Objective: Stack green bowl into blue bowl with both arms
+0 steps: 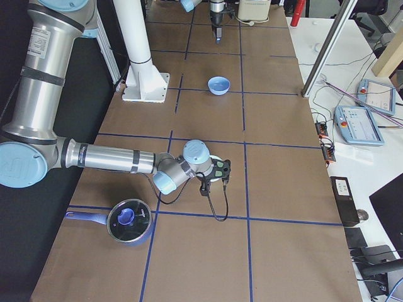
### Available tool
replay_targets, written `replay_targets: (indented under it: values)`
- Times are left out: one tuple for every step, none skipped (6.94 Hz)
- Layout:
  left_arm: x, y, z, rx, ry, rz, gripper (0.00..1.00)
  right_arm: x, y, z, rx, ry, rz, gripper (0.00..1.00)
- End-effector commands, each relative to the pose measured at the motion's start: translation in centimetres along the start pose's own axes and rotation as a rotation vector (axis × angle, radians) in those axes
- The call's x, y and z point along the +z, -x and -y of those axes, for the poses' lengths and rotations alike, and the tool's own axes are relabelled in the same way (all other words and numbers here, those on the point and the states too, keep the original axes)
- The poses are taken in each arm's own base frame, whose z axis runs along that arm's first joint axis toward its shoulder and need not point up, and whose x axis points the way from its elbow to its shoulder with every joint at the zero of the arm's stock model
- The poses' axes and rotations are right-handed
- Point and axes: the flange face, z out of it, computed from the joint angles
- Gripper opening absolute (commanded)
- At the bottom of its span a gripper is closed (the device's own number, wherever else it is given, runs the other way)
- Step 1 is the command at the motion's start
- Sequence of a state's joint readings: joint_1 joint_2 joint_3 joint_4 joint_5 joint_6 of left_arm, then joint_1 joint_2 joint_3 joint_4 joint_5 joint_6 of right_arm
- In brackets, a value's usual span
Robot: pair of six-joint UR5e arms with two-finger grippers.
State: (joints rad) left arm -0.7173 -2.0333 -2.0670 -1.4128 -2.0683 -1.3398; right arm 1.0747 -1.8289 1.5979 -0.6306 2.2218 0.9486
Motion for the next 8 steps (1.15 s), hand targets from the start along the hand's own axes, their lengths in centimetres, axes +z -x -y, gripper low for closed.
replay_targets:
  values:
    - [-0.1,0.1,0.1,-0.003,-0.003,-0.001,1.0,2.2,0.4,-0.1,-0.007,0.019,-0.009,0.98]
    - [-0.1,0.0,0.1,-0.001,-0.001,-0.002,1.0,2.5,0.6,0.1,0.004,0.022,-0.01,0.79]
    - [-0.1,0.0,0.1,-0.001,-0.003,-0.003,1.0,2.2,1.2,0.3,0.051,0.016,0.004,0.3]
    - [0.1,-0.1,0.1,0.0,-0.002,0.0,1.0,2.2,1.6,0.6,0.039,0.007,0.02,0.05]
    - [0.2,0.0,0.2,-0.001,-0.005,0.004,1.0,2.1,1.8,0.6,0.037,0.008,0.024,0.0]
    - [0.2,0.0,0.3,-0.001,-0.006,0.002,1.0,2.0,2.0,0.6,0.034,0.003,0.028,0.0]
    - [0.2,0.0,0.3,-0.001,-0.006,0.002,1.0,1.8,2.2,0.6,0.025,-0.003,0.04,0.0]
    - [0.3,0.1,0.4,-0.003,-0.009,0.005,1.0,0.6,4.0,0.9,0.056,-0.015,0.073,0.0]
